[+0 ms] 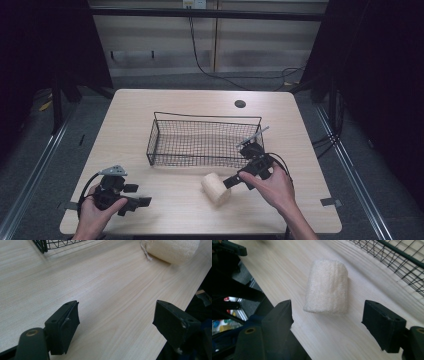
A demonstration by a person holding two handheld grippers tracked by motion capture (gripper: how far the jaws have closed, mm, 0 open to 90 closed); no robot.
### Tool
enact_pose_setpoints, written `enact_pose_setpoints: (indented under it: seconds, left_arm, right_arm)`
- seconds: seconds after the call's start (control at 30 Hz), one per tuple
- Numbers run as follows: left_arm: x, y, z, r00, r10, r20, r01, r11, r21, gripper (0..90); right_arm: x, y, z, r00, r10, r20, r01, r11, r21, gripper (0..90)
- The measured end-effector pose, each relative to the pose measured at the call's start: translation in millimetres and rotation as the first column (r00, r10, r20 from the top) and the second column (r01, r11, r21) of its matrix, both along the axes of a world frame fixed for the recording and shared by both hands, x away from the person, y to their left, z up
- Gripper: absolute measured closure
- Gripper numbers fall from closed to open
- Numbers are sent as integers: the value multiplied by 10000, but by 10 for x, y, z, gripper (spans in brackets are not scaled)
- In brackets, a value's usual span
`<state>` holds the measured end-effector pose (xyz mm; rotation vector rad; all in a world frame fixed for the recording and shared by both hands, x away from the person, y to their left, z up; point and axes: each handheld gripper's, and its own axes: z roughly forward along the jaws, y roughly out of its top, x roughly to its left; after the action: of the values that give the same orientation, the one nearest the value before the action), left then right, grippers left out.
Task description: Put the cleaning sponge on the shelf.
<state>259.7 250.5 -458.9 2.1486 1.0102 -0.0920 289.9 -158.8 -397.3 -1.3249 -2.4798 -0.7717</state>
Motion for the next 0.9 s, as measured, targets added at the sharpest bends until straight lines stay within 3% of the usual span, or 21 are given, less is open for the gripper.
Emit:
enact_pose_setpoints:
  seconds: [0.3, 0.43, 0.9]
  left_arm:
    - [3, 2, -1, 10000, -28, -15, 28, 10000, 8, 203]
    - [2, 2, 0, 10000, -15, -1, 15, 10000, 8, 203]
    - [4, 9, 1, 10000, -23, -25, 23, 10000, -38, 203]
  right_arm:
    - [90, 96, -46, 9980, 312, -556, -337, 9985, -437, 255]
    - [125, 155, -60, 9969, 550, -563, -584, 9964, -622, 282]
    - [242, 325, -148, 9894, 900, -1136, -995, 9917, -815, 282]
